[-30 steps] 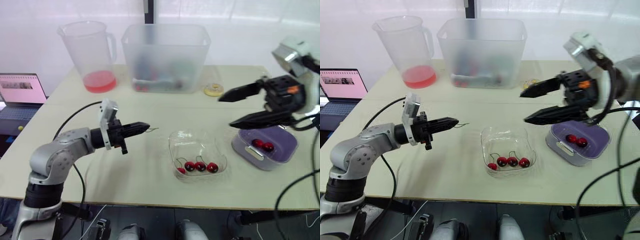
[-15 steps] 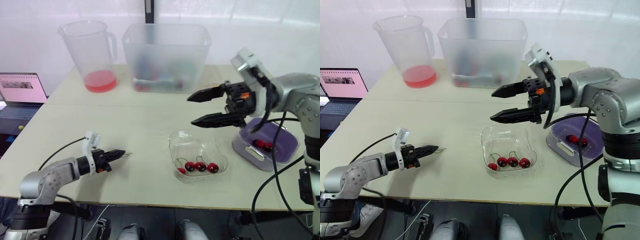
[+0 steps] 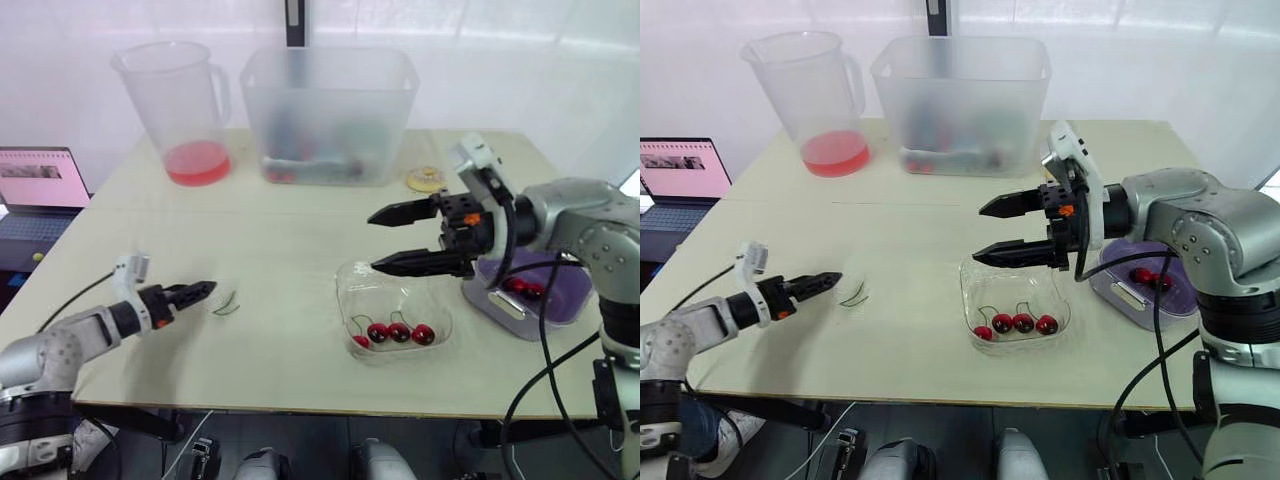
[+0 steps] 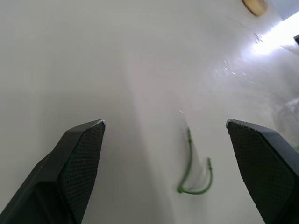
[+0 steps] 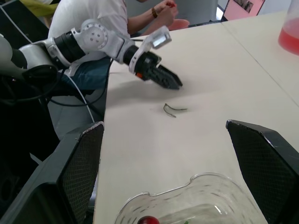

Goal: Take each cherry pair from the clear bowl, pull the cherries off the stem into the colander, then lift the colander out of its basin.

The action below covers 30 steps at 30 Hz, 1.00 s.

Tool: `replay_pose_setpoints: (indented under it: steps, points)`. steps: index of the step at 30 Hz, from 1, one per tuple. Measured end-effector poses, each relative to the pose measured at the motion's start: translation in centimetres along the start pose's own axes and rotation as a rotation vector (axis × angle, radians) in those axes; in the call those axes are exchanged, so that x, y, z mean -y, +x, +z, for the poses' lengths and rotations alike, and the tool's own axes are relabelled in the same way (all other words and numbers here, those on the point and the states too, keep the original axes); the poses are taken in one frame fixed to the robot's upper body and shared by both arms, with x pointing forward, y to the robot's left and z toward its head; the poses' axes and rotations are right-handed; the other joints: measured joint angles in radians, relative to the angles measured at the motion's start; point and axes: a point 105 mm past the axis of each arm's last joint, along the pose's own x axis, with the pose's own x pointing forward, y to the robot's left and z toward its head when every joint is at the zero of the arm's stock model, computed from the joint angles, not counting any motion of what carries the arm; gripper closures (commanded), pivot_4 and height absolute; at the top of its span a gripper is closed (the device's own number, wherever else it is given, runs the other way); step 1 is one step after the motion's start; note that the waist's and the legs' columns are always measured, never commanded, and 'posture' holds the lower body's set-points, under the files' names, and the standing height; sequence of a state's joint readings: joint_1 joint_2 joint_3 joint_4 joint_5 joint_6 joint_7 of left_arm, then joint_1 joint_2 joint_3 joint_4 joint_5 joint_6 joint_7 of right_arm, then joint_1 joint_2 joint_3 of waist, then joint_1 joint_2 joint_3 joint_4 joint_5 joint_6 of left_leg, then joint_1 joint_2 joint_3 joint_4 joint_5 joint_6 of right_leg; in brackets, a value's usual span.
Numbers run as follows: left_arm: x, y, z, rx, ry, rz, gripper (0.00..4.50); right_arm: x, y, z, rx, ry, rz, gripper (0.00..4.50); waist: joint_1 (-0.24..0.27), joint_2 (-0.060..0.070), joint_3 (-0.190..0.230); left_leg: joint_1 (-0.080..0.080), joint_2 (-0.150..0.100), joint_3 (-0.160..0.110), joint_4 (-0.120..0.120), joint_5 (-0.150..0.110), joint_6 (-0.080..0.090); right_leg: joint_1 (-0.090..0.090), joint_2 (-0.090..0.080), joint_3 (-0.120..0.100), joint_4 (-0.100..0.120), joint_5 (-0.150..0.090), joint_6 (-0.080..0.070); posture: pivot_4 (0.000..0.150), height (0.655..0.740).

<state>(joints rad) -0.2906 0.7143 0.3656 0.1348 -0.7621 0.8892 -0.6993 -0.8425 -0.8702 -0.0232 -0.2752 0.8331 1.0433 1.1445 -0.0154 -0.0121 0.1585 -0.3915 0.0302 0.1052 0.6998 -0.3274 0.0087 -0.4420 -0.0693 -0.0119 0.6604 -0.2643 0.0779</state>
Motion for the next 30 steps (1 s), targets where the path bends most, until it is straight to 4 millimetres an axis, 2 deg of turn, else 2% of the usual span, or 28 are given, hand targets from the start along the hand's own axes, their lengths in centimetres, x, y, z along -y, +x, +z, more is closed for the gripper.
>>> replay_pose_setpoints:
  steps: [4, 5, 7, 9, 11, 15, 17, 20, 25, 28, 29, 30]
  points:
    - [1.1, -1.6, 5.8, 0.188, 0.168, -0.041, 0.03, 0.2, -1.0, -0.1, -0.051, -0.016, -0.049, 0.0, 0.006, -0.001, 0.0, -0.001, -0.002, -0.001, 0.0, 0.0, 0.0, 0.0, -0.003, -0.002, 0.0, 0.0, 0.0, 0.15, 0.7131]
    - [2.3, -2.0, 7.2, 0.221, 0.236, -0.083, 0.03, 0.3, -1.4, -0.3, -0.078, -0.024, -0.073, 0.0, 0.006, -0.001, 0.0, -0.001, -0.004, -0.001, 0.0, 0.0, 0.0, 0.0, -0.005, -0.002, -0.001, 0.0, 0.0, 0.15, 0.7131]
    - [5.1, -2.4, 8.7, 0.232, 0.347, -0.196, 0.03, 0.6, -2.0, -0.7, -0.142, -0.04, -0.108, 0.0, 0.004, -0.001, 0.0, -0.001, -0.006, 0.0, 0.0, 0.0, 0.001, 0.001, -0.008, -0.003, -0.001, 0.0, 0.0, 0.15, 0.7131]
    - [8.3, -2.1, 8.5, 0.19, 0.443, -0.339, 0.03, 1.1, -2.0, -1.3, -0.21, -0.08, -0.153, 0.0, 0.001, -0.001, 0.0, -0.001, -0.007, 0.0, 0.0, -0.001, 0.002, 0.001, -0.009, -0.003, -0.001, 0.0, 0.0, 0.15, 0.7131]
    - [11.6, -1.2, 7.1, 0.115, 0.525, -0.491, 0.03, 1.7, -1.5, -2.1, -0.282, -0.155, -0.194, 0.0, 0.001, -0.001, 0.0, -0.001, -0.008, 0.0, 0.0, -0.001, 0.002, 0.001, -0.01, -0.003, -0.001, 0.0, 0.0, 0.15, 0.7131]
    - [16.4, -0.7, 5.3, 0.039, 0.629, -0.675, 0.03, 1.6, -1.2, -4.1, -0.491, -0.137, -0.176, 0.0, 0.0, -0.001, 0.0, -0.001, -0.007, 0.0, 0.0, -0.001, 0.002, 0.0, -0.008, -0.003, -0.001, 0.0, 0.0, 0.15, 0.7131]
    - [17.9, -0.8, 4.6, 0.008, 0.682, -0.727, 0.03, 1.8, -1.1, -4.2, -0.542, -0.125, -0.187, 0.0, -0.005, -0.001, 0.0, 0.0, -0.007, 0.0, 0.0, -0.001, 0.002, 0.0, -0.008, -0.003, -0.001, 0.0, 0.0, 0.15, 0.7131]
    - [18.3, -0.9, 3.2, -0.038, 0.648, -0.758, 0.03, 2.1, -0.1, -5.1, -0.601, -0.107, -0.184, 0.0, -0.005, -0.001, 0.0, 0.0, -0.005, 0.0, 0.0, -0.001, 0.002, 0.0, -0.005, -0.003, -0.001, 0.0, 0.0, 0.15, 0.7131]
    - [16.4, -0.7, 1.3, -0.09, 0.557, -0.708, 0.03, 2.4, 1.4, -9.7, -0.747, -0.061, -0.162, 0.0, 0.003, -0.001, 0.0, -0.001, -0.005, 0.0, 0.001, -0.001, 0.002, 0.0, -0.004, -0.004, -0.001, 0.0, 0.0, 0.15, 0.7131]
    - [16.3, -0.6, 1.4, -0.083, 0.566, -0.691, 0.0, 2.8, 1.9, -11.2, -0.785, -0.055, -0.178, 0.87, 0.005, -0.001, 0.001, -0.001, -0.006, 0.0, 0.001, -0.001, 0.002, 0.001, -0.006, -0.004, -0.001, 0.0, 0.0, 0.15, 0.7131]
    - [16.2, -0.6, 1.4, -0.083, 0.569, -0.686, 0.0, 2.9, 1.9, -11.6, -0.795, -0.052, -0.185, 1.29, 0.005, -0.001, 0.001, -0.001, -0.006, 0.0, 0.001, -0.001, 0.002, 0.001, -0.006, -0.005, -0.001, 0.0, 0.0, 0.15, 0.7131]
    - [16.2, -0.6, 1.4, -0.083, 0.571, -0.683, 0.0, 2.9, 1.8, -12.0, -0.803, -0.043, -0.192, 1.29, 0.004, -0.001, 0.001, -0.001, -0.006, 0.0, 0.001, -0.001, 0.002, 0.001, -0.006, -0.005, -0.001, 0.0, 0.0, 0.15, 0.7131]
